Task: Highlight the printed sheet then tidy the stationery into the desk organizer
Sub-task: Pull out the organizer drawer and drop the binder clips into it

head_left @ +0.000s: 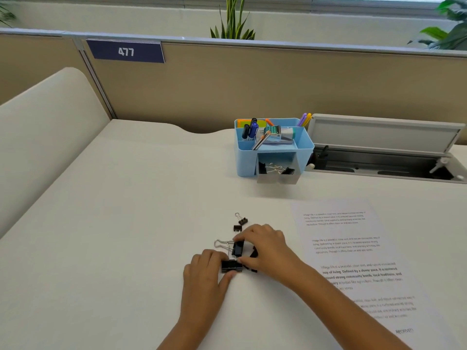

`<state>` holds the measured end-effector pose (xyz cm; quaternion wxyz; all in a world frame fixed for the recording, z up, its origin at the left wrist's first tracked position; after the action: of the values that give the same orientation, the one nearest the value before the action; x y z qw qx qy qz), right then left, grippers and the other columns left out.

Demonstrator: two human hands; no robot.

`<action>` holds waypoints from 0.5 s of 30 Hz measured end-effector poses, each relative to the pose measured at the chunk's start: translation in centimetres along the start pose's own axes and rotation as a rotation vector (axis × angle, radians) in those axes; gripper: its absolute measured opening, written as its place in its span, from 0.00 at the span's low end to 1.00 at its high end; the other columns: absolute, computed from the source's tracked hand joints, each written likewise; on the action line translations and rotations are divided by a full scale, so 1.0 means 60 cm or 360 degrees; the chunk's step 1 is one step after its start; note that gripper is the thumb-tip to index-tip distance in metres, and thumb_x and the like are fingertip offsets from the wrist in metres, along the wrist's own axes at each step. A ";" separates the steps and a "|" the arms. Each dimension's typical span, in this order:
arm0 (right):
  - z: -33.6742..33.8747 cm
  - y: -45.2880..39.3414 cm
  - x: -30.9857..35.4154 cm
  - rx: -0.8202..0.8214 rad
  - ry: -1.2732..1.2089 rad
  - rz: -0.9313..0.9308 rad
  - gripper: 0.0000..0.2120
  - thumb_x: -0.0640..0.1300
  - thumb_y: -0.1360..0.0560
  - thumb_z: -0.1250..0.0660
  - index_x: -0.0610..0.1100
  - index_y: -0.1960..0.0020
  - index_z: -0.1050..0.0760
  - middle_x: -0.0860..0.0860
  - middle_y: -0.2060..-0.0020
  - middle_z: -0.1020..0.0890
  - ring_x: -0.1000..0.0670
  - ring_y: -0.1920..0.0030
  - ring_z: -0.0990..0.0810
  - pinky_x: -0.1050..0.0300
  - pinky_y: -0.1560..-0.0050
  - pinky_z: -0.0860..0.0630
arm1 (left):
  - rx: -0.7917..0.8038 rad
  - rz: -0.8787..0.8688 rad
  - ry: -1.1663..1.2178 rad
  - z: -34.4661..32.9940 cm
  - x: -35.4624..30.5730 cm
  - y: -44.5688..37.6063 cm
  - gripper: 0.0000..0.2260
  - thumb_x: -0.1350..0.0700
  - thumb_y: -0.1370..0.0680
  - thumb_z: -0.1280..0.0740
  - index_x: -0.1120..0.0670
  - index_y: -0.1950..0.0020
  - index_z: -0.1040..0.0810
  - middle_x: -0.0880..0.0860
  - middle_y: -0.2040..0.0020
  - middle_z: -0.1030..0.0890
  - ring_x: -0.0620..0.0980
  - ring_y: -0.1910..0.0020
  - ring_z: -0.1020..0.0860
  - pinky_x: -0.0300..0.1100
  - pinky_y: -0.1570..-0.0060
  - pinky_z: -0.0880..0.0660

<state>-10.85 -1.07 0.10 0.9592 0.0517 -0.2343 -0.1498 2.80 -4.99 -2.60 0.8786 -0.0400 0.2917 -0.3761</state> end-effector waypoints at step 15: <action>0.011 0.009 -0.012 -0.0326 0.0134 -0.0079 0.18 0.52 0.22 0.43 0.57 0.32 0.35 0.60 0.37 0.29 0.54 0.36 0.36 0.57 0.43 0.50 | -0.0173 0.0138 0.0176 0.012 0.005 0.003 0.17 0.63 0.31 0.41 0.48 0.46 0.33 0.47 0.55 0.23 0.43 0.59 0.33 0.38 0.58 0.34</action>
<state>-11.59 -0.39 0.45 0.9644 -0.0346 -0.1759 -0.1945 3.49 -5.20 -2.19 0.8731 -0.0541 0.3612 -0.3229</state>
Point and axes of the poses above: each hand's wrist, its own y-axis away from the middle knuckle, its own z-axis out of the back of the hand, x = y × z, the point moved 7 cm from there along -y, towards the middle knuckle
